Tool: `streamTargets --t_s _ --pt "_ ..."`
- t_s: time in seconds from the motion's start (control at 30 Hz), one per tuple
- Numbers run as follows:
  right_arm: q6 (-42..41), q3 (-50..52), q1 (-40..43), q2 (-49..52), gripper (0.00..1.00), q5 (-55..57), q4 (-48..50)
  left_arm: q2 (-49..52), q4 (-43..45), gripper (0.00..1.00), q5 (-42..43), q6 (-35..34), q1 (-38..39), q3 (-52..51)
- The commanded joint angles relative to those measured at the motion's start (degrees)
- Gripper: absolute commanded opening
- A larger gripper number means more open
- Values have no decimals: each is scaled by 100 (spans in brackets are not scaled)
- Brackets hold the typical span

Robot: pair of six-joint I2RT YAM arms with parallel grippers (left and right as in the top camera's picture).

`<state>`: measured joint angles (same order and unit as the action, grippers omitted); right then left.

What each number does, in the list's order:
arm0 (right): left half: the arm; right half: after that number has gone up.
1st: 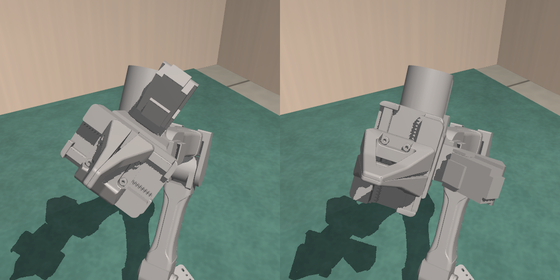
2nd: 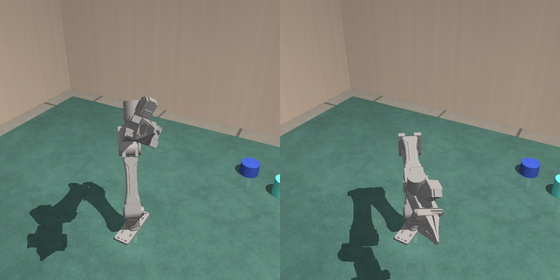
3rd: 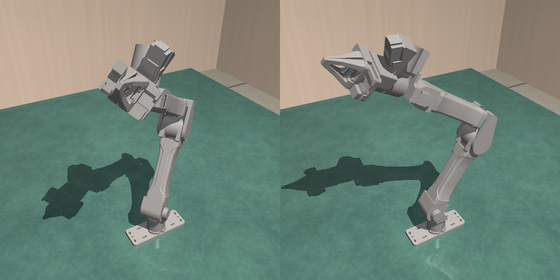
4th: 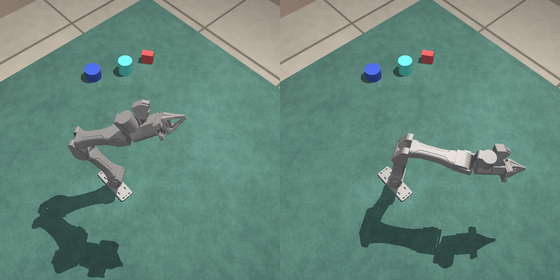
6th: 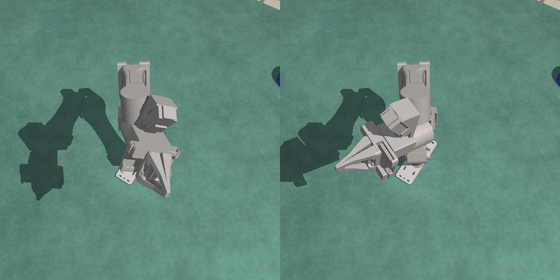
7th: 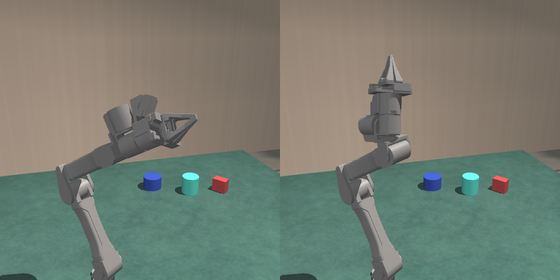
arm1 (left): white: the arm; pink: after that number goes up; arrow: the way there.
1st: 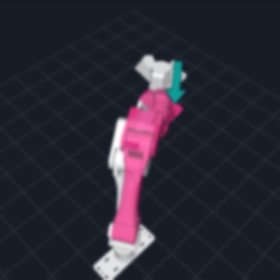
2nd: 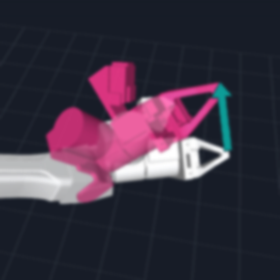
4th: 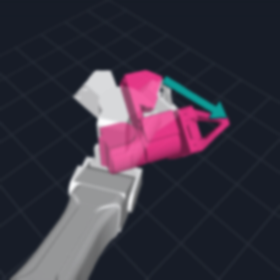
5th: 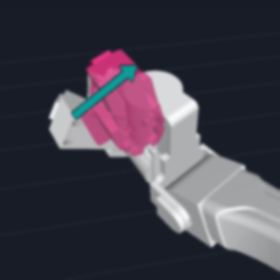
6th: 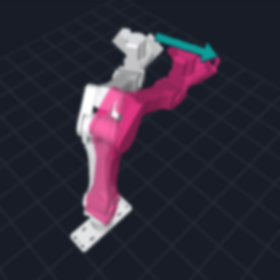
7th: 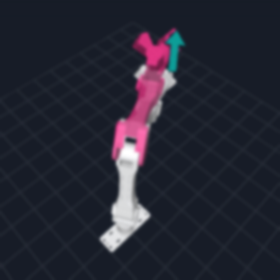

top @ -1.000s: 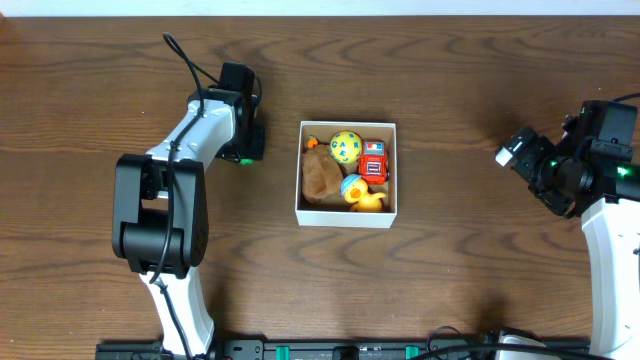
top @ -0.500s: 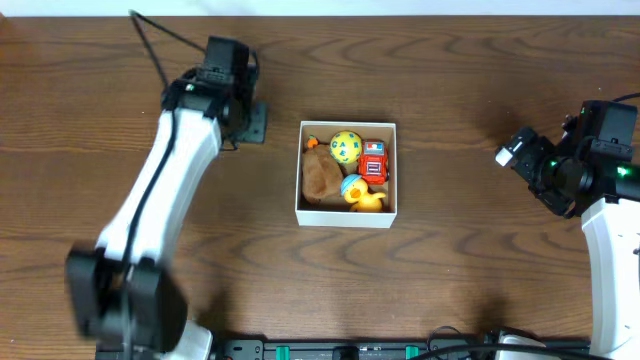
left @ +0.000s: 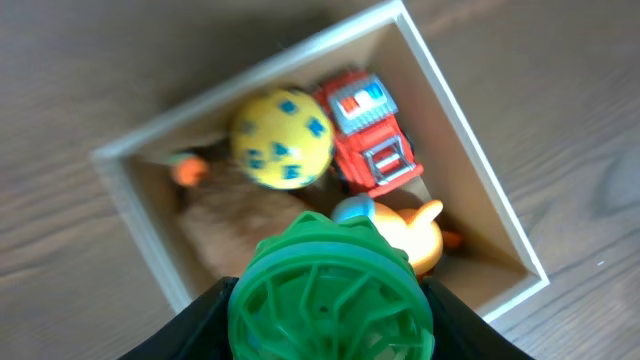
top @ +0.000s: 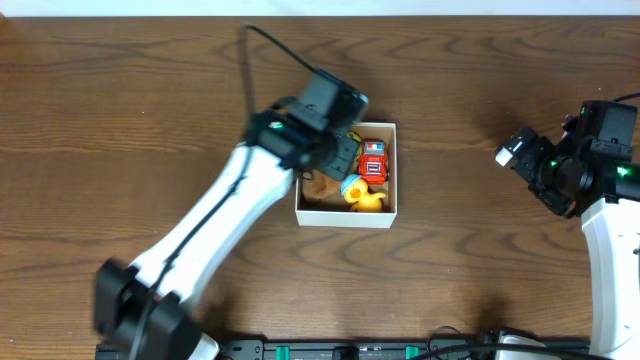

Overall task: Pack container
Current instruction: 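Carry the green ball into the box and release it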

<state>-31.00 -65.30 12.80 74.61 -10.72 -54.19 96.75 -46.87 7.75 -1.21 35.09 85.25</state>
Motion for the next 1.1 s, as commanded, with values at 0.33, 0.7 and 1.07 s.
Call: streamTargets --t_s 0.33,0.7,1.07 --pt "-44 -28 52 2 99 -22 -2 807 466 42 42 57 752 -81" --pt "-44 -28 52 2 99 -22 -2 758 494 83 -796 81 833 -17" --pt "-44 -28 52 2 99 -22 -2 -623 -282 92 -2374 70 501 612"
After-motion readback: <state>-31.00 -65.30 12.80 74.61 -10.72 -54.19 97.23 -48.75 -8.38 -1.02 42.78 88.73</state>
